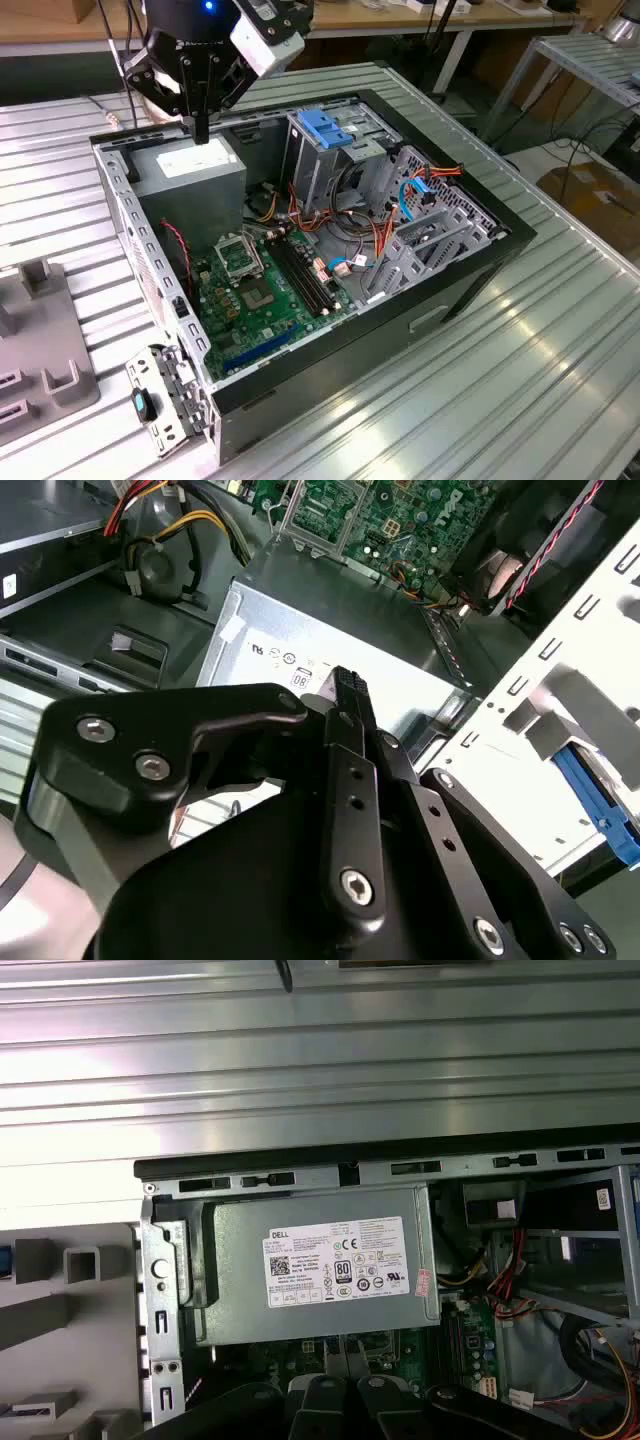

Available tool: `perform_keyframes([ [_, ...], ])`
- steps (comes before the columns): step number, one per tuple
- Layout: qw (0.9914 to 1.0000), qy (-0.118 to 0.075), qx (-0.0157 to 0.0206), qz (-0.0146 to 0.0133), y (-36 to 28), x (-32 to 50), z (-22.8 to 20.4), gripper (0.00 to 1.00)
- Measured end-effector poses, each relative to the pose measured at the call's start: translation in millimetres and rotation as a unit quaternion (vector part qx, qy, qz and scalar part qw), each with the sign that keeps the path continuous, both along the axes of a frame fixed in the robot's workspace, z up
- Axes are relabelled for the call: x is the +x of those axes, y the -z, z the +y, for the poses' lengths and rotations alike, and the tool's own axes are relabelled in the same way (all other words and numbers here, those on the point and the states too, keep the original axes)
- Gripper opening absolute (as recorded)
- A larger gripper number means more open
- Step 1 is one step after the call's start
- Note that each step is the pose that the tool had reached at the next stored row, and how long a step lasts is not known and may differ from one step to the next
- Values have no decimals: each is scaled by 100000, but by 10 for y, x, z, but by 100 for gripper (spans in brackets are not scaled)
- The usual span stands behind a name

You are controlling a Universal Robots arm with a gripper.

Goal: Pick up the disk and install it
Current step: 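Reach for the disk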

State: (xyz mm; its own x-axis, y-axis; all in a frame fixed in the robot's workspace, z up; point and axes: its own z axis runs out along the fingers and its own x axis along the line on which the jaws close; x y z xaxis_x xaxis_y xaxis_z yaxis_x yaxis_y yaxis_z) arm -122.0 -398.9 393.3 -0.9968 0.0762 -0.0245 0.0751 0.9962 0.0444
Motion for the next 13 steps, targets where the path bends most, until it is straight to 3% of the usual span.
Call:
perform_keyframes([
  [13, 100000, 10, -6, 3, -1, -8, 1, 11],
])
